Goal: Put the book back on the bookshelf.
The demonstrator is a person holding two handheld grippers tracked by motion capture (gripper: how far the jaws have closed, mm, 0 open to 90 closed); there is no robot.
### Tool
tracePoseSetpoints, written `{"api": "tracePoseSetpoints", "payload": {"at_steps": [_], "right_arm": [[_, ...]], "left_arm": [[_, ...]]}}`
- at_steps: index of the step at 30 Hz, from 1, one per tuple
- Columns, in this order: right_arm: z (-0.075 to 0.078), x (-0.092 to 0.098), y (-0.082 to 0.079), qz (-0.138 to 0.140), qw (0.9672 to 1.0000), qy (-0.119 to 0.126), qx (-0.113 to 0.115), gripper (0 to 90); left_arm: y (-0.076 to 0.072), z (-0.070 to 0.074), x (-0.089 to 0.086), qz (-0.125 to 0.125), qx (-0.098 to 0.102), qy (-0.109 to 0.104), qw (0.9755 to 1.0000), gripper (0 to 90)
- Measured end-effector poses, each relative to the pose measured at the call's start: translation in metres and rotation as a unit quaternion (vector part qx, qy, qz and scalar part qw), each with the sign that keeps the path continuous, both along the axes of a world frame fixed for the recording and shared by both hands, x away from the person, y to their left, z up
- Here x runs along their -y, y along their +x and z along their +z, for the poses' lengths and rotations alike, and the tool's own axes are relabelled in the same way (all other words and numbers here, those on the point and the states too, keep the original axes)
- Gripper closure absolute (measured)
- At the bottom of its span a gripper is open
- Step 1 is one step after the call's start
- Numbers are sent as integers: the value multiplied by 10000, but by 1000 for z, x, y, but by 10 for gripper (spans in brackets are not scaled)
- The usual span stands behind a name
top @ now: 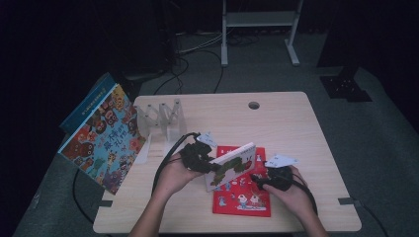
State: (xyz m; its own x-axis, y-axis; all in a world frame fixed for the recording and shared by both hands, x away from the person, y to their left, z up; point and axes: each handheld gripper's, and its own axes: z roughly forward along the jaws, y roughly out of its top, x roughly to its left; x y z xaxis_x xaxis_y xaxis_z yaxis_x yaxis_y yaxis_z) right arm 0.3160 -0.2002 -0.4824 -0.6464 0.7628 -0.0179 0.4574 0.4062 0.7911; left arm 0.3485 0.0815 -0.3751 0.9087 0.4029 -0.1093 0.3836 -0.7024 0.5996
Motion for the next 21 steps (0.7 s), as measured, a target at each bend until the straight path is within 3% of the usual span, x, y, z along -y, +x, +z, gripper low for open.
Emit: {"api": "tracePoseSetpoints", "payload": {"at_steps": [5,11,17,21], "right_arm": [[-1,29,10,-448,9990,-65,15,286],[-5,50,17,-801,9966,-164,-110,287],[-12,62,22,-1019,9944,-205,-198,291],[-16,67,24,-1150,9928,-225,-243,293]], "left_arm": [[2,-4,12,-111,-25,75,9999,678],[8,-8,25,-107,-97,166,9998,689],[9,-5,23,6,-76,310,9995,753],[7,-1,14,46,-69,249,9997,753]]}}
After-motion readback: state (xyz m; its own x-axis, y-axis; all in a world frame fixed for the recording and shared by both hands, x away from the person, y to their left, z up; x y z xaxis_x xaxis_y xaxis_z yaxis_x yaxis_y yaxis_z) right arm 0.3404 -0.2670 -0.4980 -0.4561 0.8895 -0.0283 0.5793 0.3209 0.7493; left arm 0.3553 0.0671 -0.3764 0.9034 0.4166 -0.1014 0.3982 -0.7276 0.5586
